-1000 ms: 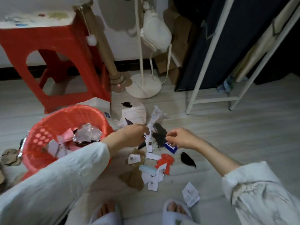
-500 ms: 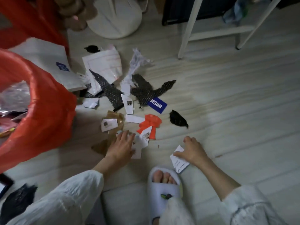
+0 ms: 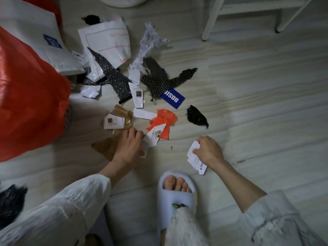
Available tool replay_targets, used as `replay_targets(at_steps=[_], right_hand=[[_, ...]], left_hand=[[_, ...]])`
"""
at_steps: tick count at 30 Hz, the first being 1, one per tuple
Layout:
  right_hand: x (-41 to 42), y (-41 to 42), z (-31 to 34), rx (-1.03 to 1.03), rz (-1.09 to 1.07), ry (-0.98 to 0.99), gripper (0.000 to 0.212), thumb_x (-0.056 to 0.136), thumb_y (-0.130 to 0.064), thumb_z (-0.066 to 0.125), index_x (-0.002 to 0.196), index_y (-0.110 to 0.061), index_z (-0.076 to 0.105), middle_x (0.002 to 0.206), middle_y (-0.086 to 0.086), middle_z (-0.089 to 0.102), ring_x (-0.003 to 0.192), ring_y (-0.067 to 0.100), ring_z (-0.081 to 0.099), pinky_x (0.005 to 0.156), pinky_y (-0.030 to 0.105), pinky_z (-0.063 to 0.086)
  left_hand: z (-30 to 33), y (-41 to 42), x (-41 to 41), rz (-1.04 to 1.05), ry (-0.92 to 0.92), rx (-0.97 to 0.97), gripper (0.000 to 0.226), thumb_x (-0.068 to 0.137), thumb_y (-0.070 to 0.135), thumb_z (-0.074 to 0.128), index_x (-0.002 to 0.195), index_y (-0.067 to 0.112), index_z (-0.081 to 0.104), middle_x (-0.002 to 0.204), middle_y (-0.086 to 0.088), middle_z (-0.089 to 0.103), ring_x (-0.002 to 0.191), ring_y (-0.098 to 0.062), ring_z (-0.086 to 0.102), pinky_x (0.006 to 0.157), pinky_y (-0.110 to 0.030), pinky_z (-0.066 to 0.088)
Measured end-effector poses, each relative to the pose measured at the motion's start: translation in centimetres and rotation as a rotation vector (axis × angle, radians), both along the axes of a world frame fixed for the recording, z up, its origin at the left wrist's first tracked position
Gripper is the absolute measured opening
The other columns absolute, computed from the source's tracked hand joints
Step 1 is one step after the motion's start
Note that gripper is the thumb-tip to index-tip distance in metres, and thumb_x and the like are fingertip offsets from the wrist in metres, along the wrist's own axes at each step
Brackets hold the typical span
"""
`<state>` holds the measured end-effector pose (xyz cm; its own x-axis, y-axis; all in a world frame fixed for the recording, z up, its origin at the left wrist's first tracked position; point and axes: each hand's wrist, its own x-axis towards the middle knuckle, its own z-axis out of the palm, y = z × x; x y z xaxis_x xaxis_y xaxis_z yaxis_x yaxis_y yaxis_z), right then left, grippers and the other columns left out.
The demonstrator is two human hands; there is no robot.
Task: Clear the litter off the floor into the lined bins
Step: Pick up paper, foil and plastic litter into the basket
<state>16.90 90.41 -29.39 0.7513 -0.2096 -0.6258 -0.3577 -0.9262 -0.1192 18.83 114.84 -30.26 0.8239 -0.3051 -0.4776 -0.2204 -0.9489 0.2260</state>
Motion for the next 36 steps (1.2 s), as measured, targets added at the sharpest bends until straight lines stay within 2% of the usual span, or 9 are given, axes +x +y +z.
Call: replay_targets(at_steps=[5, 8, 11, 15, 18, 21, 25, 30, 36], right_hand=[[1.4, -0.1, 0.2, 0.070, -0.082, -0.212, 0.027, 0.092, -0.016, 0.053, 0.112, 0.001, 0.058, 0.125, 0.016, 0.051, 0.115, 0.031, 0.047, 0.086, 0.034, 0.040], [3.6, -0.5, 0.0, 0.153, -0.219, -0.296, 0.031, 0.090, -0.013, 0.057, 0.116, 0.004, 0.058, 0.121, 0.021, 0.050, 0.113, 0.034, 0.047, 0.089, 0.033, 0.038], [5.6, -1.2, -0.3, 0.123, -0.214, -0.343, 0.034, 0.085, -0.015, 0.064, 0.115, 0.000, 0.062, 0.126, 0.014, 0.049, 0.118, 0.030, 0.041, 0.094, 0.029, 0.032], [6.9, -0.4, -0.8, 0.122, -0.183, -0.299, 0.033, 0.084, -0.012, 0.063, 0.115, 0.000, 0.062, 0.131, 0.012, 0.045, 0.119, 0.031, 0.042, 0.098, 0.033, 0.035], [6.8, 0.6, -0.9, 0.103, -0.161, -0.265, 0.032, 0.087, -0.005, 0.055, 0.119, 0.000, 0.057, 0.128, 0.017, 0.046, 0.113, 0.035, 0.050, 0.095, 0.037, 0.040], [6.4, 1.1, -0.7, 0.094, -0.125, -0.257, 0.033, 0.089, -0.002, 0.048, 0.122, -0.003, 0.052, 0.126, 0.017, 0.052, 0.113, 0.033, 0.050, 0.090, 0.033, 0.038], [5.5, 1.4, 0.0, 0.216, -0.199, -0.300, 0.038, 0.088, 0.000, 0.050, 0.125, -0.008, 0.045, 0.123, 0.015, 0.055, 0.112, 0.031, 0.050, 0.084, 0.033, 0.040], [4.6, 2.3, 0.9, 0.341, -0.222, -0.318, 0.060, 0.088, 0.000, 0.049, 0.143, -0.018, 0.031, 0.133, 0.015, 0.050, 0.122, 0.030, 0.046, 0.095, 0.032, 0.038], [3.0, 4.3, 0.8, 0.414, -0.304, -0.340, 0.060, 0.088, -0.003, 0.055, 0.142, -0.015, 0.033, 0.130, 0.013, 0.054, 0.118, 0.028, 0.050, 0.090, 0.026, 0.039]], left_hand=[[0.5, 0.0, 0.7, -0.057, 0.045, 0.044, 0.058, 0.081, 0.027, 0.066, 0.130, 0.011, 0.039, 0.133, -0.011, 0.038, 0.120, -0.027, 0.035, 0.097, -0.033, 0.035], [0.6, 0.1, 0.6, -0.055, 0.049, 0.037, 0.056, 0.082, 0.024, 0.064, 0.130, 0.009, 0.040, 0.133, -0.013, 0.038, 0.120, -0.028, 0.035, 0.097, -0.032, 0.034], [0.5, 0.3, 0.4, 0.001, 0.062, 0.009, 0.054, 0.081, 0.021, 0.065, 0.129, 0.008, 0.042, 0.132, -0.015, 0.038, 0.120, -0.030, 0.035, 0.097, -0.033, 0.034], [0.2, 0.8, 0.4, 0.038, 0.064, 0.009, 0.052, 0.081, 0.025, 0.066, 0.126, 0.010, 0.045, 0.133, -0.013, 0.038, 0.119, -0.029, 0.035, 0.096, -0.034, 0.034], [0.2, 0.8, 0.5, 0.002, 0.022, 0.071, 0.049, 0.081, 0.031, 0.064, 0.124, 0.015, 0.044, 0.129, -0.008, 0.041, 0.118, -0.026, 0.037, 0.096, -0.035, 0.032], [0.0, 0.8, 0.4, -0.017, -0.008, 0.095, 0.048, 0.081, 0.033, 0.063, 0.122, 0.018, 0.043, 0.129, -0.004, 0.046, 0.117, -0.025, 0.039, 0.095, -0.036, 0.032], [-0.2, 1.0, 0.5, 0.045, 0.027, 0.030, 0.054, 0.080, 0.029, 0.068, 0.126, 0.019, 0.042, 0.130, -0.005, 0.046, 0.116, -0.024, 0.040, 0.095, -0.035, 0.035], [0.3, 0.7, 0.3, 0.180, 0.058, -0.014, 0.051, 0.079, 0.021, 0.070, 0.123, 0.012, 0.046, 0.130, -0.012, 0.035, 0.112, -0.029, 0.041, 0.090, -0.037, 0.044], [0.0, 0.6, -0.1, 0.080, 0.015, 0.086, 0.047, 0.082, 0.028, 0.064, 0.123, 0.015, 0.044, 0.131, -0.009, 0.040, 0.120, -0.028, 0.036, 0.100, -0.040, 0.035]])
